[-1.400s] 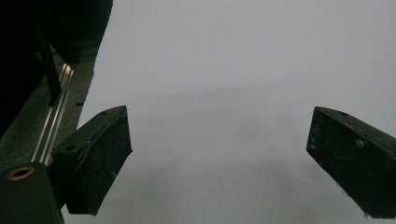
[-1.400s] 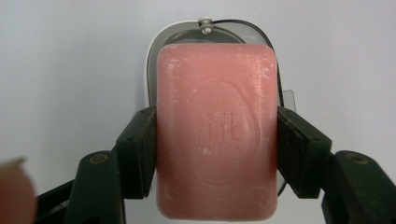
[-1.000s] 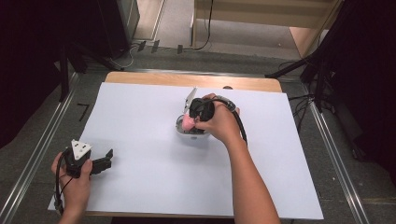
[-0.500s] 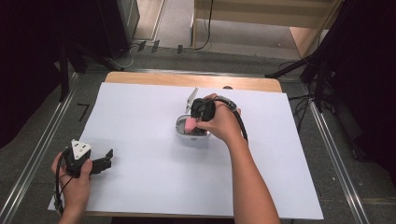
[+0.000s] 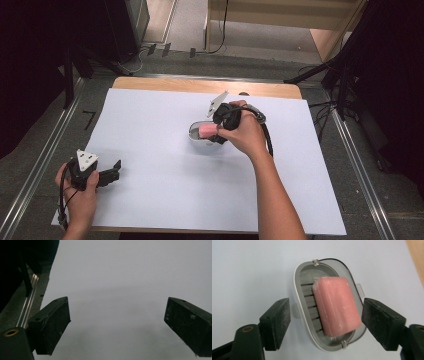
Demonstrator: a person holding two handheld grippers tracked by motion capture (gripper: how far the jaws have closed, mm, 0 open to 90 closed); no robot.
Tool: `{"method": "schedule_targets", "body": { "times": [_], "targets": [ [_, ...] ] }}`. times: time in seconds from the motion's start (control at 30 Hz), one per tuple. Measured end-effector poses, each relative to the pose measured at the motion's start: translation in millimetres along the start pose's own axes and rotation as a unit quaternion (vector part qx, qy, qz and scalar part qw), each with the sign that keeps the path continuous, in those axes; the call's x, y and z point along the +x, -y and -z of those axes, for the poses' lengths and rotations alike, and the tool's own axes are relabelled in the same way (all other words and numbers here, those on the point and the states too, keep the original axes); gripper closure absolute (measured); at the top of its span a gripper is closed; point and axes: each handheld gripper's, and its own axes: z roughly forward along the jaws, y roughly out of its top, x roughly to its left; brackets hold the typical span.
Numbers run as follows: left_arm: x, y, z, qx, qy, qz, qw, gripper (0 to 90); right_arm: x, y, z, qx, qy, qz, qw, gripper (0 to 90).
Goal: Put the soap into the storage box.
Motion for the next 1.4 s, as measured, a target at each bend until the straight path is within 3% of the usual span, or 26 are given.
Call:
{"method": "schedule_targets", "body": {
  "times": [0.23,0.33,0.4,0.43,0.5,0.7,1.4],
  "targets": [
    [-0.4,0.0,0.0,0.000,-0.001,-0.001,1.0000,7.1,3.1,24.9,15.3,-0.018,0.022,-0.045,0.9986,13.2],
    [-0.5,0.1,0.2,-0.001,-0.001,-0.001,1.0000,7.1,6.4,38.4,19.5,-0.029,0.023,-0.059,0.9976,14.3],
    [-0.6,0.1,0.0,-0.001,-0.001,-0.001,1.0000,7.1,7.9,48.9,21.1,-0.022,-0.021,-0.087,0.9958,22.4],
    [-0.7,0.1,0.1,0.000,-0.002,-0.001,1.0000,7.1,8.5,52.2,21.7,-0.021,-0.024,-0.091,0.9953,21.4],
    [-0.7,0.1,0.2,-0.001,-0.002,-0.001,1.0000,7.1,11.1,61.6,24.0,-0.028,0.006,-0.093,0.9953,15.2],
    [-0.9,0.2,0.0,-0.002,-0.002,-0.002,1.0000,7.1,17.7,85.1,28.2,-0.052,0.012,-0.105,0.9930,14.0],
    [-0.3,0.2,0.5,-0.001,-0.001,-0.001,1.0000,7.1,40.7,146.1,42.0,-0.077,0.043,-0.143,0.9858,13.8]
  ]
}}
